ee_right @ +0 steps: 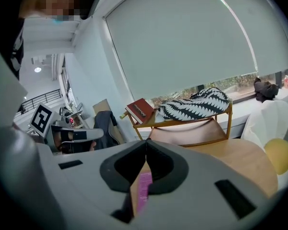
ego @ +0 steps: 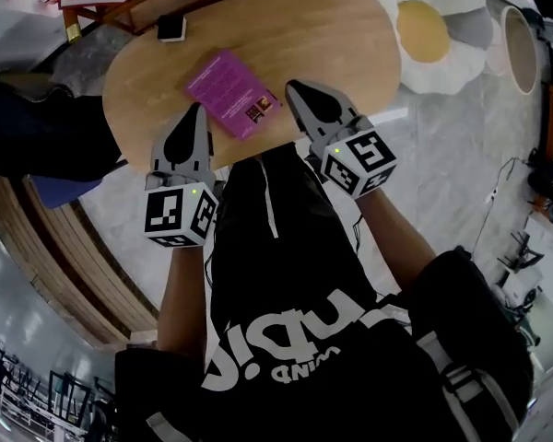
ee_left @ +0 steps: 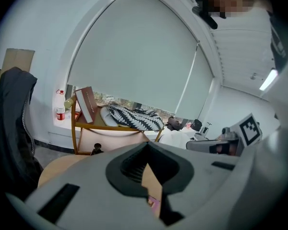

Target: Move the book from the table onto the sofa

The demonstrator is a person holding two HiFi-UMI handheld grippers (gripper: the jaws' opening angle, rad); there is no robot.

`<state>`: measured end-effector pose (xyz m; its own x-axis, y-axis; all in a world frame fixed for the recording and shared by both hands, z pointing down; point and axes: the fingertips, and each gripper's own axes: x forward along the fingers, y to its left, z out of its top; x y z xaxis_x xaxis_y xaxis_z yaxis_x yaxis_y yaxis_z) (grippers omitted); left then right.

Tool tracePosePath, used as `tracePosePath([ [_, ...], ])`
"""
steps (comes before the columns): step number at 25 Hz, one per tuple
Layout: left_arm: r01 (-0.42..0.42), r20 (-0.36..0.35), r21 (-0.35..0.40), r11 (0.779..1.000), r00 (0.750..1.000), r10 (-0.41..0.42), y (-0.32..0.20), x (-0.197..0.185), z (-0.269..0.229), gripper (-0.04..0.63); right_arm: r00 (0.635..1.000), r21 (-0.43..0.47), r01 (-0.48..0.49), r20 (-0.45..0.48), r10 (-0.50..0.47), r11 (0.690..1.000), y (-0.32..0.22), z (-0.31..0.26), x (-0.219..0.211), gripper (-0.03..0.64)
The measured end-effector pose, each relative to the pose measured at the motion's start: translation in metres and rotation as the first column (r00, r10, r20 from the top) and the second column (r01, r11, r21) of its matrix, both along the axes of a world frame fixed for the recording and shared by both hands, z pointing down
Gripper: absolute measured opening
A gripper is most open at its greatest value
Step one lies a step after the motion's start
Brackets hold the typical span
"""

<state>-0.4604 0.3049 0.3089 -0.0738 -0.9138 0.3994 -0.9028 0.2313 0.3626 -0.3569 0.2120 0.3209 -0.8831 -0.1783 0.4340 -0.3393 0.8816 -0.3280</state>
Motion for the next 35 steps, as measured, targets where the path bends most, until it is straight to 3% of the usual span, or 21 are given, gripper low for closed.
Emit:
tracePosePath([
  [7, 0.039, -0.009, -0.023, 0.999, 0.999, -0.039, -0.002, -0.008, 0.051, 0.008, 0.998, 0.014, 0.063, -0.032, -0.063, 0.998, -0.001, 0.05, -0.008, 0.002],
  [18, 0.074, -0.029, -0.044, 0.996, 0.997, -0.076, -0.005, -0.002, 0.13, 0.008, 0.997, 0.016, 0.08, -0.01, -0.08, 0.997, -0.006, 0.117, -0.022, 0.002],
  [35, 0.082, -0.006, -0.06, 0.995, 0.997, -0.083, 0.0, -0.001, 0.168, 0.009, 0.996, -0.019, 0.083, 0.015, -0.083, 0.996, 0.008, 0.15, -0.029, 0.005],
])
